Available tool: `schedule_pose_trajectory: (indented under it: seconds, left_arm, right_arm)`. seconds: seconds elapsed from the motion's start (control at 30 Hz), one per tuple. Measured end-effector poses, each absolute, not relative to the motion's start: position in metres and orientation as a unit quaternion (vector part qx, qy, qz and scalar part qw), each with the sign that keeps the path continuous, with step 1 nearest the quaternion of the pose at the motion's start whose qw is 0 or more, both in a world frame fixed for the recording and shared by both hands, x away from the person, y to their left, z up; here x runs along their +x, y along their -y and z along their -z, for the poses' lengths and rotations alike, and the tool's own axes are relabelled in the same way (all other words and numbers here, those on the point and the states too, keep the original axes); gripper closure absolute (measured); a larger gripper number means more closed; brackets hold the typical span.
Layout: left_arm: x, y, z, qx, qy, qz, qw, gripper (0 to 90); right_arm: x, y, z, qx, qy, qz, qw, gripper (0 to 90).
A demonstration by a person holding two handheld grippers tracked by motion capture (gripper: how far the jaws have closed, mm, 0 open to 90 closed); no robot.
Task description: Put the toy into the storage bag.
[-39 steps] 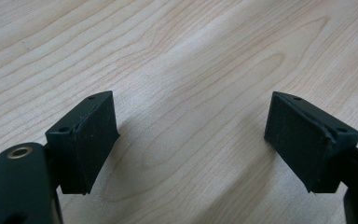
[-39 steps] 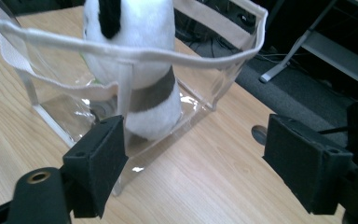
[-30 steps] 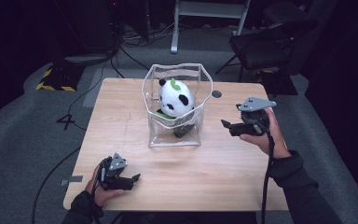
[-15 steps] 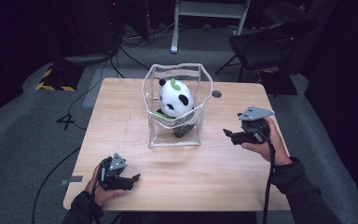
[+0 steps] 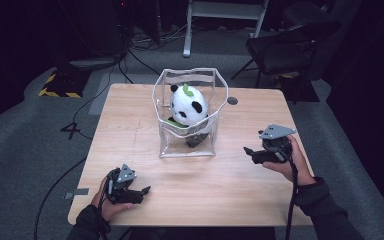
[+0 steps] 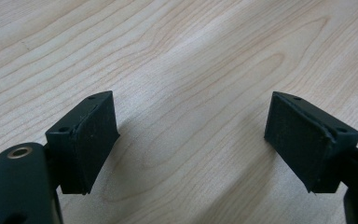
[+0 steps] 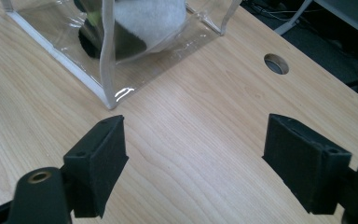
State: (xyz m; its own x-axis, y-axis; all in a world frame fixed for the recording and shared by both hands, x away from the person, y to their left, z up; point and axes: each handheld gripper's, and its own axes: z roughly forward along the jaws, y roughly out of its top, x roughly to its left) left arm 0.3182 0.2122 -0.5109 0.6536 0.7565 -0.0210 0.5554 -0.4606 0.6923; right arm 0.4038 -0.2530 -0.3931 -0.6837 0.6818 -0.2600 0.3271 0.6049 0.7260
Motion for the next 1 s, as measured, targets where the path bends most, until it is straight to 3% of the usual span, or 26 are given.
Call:
schedule_pose_trajectory:
  seconds: [1.0]
  left_arm:
    - [0.318,-0.212,0.511,0.843,-0.389,-0.147,0.342,17.2]
  right_arm:
    - [0.377,0.288,0.434,0.313,-0.862,-0.304,0.258,19.7]
